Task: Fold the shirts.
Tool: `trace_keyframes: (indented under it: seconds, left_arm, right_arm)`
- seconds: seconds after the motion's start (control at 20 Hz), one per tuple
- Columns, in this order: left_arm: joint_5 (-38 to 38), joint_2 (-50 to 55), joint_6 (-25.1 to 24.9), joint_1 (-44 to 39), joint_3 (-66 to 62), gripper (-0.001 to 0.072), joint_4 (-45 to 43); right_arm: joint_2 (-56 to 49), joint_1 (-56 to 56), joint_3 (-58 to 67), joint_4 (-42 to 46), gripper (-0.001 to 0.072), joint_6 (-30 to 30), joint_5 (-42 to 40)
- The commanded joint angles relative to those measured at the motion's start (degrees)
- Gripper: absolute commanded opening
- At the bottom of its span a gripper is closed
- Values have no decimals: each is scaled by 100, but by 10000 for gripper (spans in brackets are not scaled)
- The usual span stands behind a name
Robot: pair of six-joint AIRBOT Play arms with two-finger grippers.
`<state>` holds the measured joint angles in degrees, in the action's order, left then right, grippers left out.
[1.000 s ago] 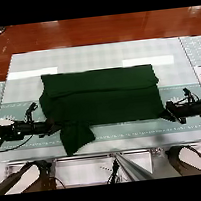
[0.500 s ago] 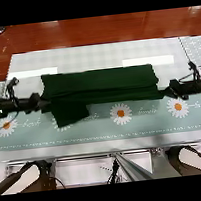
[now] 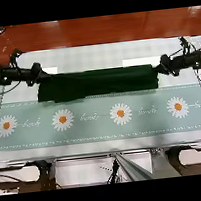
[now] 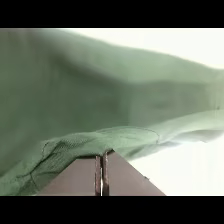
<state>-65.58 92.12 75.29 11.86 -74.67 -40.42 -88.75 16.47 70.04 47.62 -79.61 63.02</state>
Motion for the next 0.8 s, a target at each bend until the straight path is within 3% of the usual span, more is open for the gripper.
trace_keyframes:
  seconds: [0.0, 0.15, 0.2, 0.25, 0.3, 0.45, 0.55, 0.65, 0.75]
  left_arm:
    - [-264, 960, 245, -59, -1029, 21, -28]
    - [-260, 1384, 243, -111, -1285, 21, -26]
    - [-271, 1456, 243, -133, -1285, 53, -26]
    - [-302, 1508, 243, -151, -1285, 311, -26]
    - [-354, 1521, 260, -151, -1287, 693, -28]
    - [-1010, 1436, 433, 197, -1613, 702, -540]
    - [-1287, 1038, 203, 507, -1596, 702, -1023]
    - [-1152, 417, 2, 717, -1314, 702, -1419]
    - [-387, -411, -136, 809, -570, 702, -1399]
  right_arm:
    - [-614, -63, 627, -186, 27, -162, -52]
    - [-973, -61, 787, -363, 28, -160, -149]
    - [-1049, -61, 787, -422, 63, -157, -225]
    - [-1095, -61, 787, -426, 351, -160, -304]
    - [-1102, -57, 787, -422, 627, -127, -313]
    - [-1027, 334, 876, -605, 616, 227, 282]
    - [-911, 835, 874, -664, 616, 509, 717]
    - [-852, 1217, 872, -157, 616, 382, 879]
    - [-859, 1377, 684, -63, 616, 354, 745]
